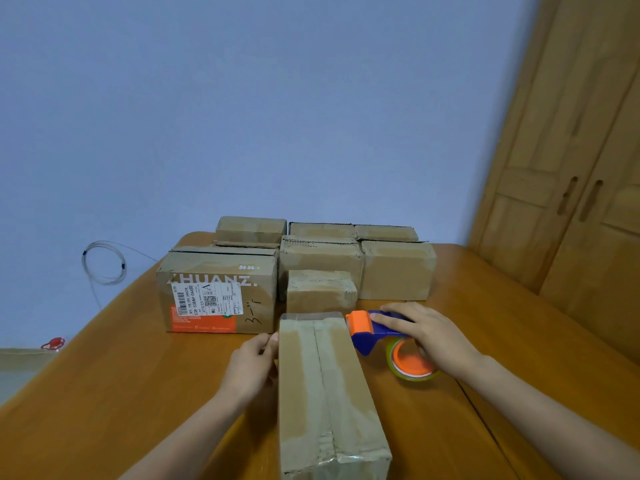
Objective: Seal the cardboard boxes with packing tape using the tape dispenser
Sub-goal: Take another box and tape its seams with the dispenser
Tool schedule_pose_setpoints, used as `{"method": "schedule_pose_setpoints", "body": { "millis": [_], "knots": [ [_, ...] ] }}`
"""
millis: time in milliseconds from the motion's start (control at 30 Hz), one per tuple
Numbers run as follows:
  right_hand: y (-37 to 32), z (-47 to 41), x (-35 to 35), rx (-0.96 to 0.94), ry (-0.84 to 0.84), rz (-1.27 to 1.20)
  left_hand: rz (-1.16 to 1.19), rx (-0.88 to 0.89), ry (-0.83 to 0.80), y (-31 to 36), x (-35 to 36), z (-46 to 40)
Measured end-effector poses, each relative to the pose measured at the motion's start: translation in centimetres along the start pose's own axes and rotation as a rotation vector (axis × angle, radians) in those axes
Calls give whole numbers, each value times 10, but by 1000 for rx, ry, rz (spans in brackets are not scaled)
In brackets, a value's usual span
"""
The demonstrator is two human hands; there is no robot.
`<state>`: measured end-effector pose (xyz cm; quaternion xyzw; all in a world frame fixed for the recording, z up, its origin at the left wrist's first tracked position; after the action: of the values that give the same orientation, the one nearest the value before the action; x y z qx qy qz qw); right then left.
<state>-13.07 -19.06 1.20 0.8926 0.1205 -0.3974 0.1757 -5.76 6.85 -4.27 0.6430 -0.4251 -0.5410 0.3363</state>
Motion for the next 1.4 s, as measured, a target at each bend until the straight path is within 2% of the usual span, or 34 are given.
{"method": "schedule_pose_setpoints", "body": {
  "millis": [67, 200, 367, 533, 700, 800, 1033, 1233, 1400],
  "knots": [
    [-1, 1, -1, 5, 5, 8, 78, -113, -59, -5, 4, 2],
    [-2, 1, -1, 22, 9, -10, 199, -485, -199, -25, 10, 7],
    [-3, -1, -3, 11, 16, 11, 199, -617, -272, -30, 12, 12],
    [-4, -2, -8, -8, 23, 37, 124, -488, -231, -17, 1, 5],
    [-4, -3, -9, -8, 26, 53, 154, -308, -23, 0, -19, -6],
    [-5, -3, -9, -1, 21, 55, 151, -213, 37, 18, -24, -4],
    [-9, -2, -10, 32, 5, 53, 187, -178, -78, 42, -14, 10],
    [-23, 0, -16, 47, 2, 95, 65, -142, -166, 52, -12, 3],
    [-35, 6, -17, 134, 3, 146, -39, -83, -256, 55, -8, -17]
  ]
}}
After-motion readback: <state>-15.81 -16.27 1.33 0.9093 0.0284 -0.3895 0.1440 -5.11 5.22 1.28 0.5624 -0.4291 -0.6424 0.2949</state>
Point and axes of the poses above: each hand's wrist, its own z-axis away from the middle knuckle, its own x-axis out of the palm, y = z × x, the point moved 8 cm from there along -z, towards the middle knuckle, and after that the axes turned 13 degrees about y, right-handed, at the moved point
